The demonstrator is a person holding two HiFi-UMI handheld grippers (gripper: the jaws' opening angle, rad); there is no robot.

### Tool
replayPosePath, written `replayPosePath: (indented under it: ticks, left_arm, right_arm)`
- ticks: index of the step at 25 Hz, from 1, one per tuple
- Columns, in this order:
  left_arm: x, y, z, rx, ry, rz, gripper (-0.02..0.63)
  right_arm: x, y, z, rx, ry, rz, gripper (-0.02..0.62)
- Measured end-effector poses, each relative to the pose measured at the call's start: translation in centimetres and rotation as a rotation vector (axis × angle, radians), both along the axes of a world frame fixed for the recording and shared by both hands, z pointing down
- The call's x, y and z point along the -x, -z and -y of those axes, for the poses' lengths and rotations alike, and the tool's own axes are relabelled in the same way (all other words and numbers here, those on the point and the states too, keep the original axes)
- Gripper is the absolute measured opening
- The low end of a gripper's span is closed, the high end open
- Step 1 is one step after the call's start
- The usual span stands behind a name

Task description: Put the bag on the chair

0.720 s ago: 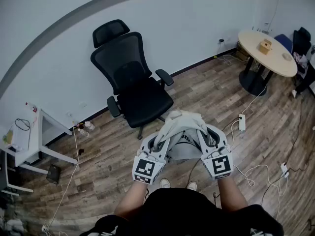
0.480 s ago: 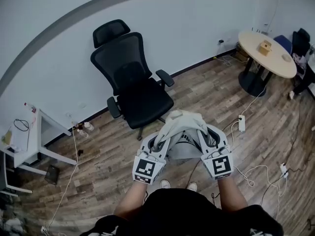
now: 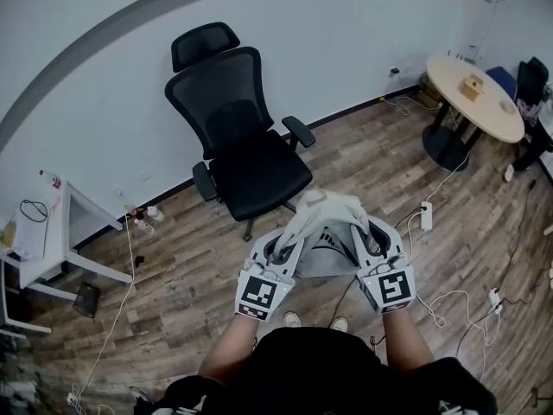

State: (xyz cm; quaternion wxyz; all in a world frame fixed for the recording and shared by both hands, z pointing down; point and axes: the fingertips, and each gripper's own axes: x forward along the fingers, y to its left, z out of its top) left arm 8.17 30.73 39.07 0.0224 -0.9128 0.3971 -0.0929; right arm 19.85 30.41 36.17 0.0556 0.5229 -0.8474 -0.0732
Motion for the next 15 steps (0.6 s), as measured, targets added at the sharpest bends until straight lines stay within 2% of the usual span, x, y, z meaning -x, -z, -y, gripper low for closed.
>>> replayPosePath:
  ticks: [7, 15]
  left_arm:
    - [2.9, -0.1, 0.7, -0.005, 0.0, -0.002, 0.083]
    - [4.0, 0.0, 2.9, -0.004, -0.002, 0.032, 0.083]
  right_arm:
    - [2.9, -0.3, 0.7, 0.001, -0.006, -0.002, 0.078]
    - [4.0, -0.3, 3.1, 0.002, 0.003, 0.02, 0.078]
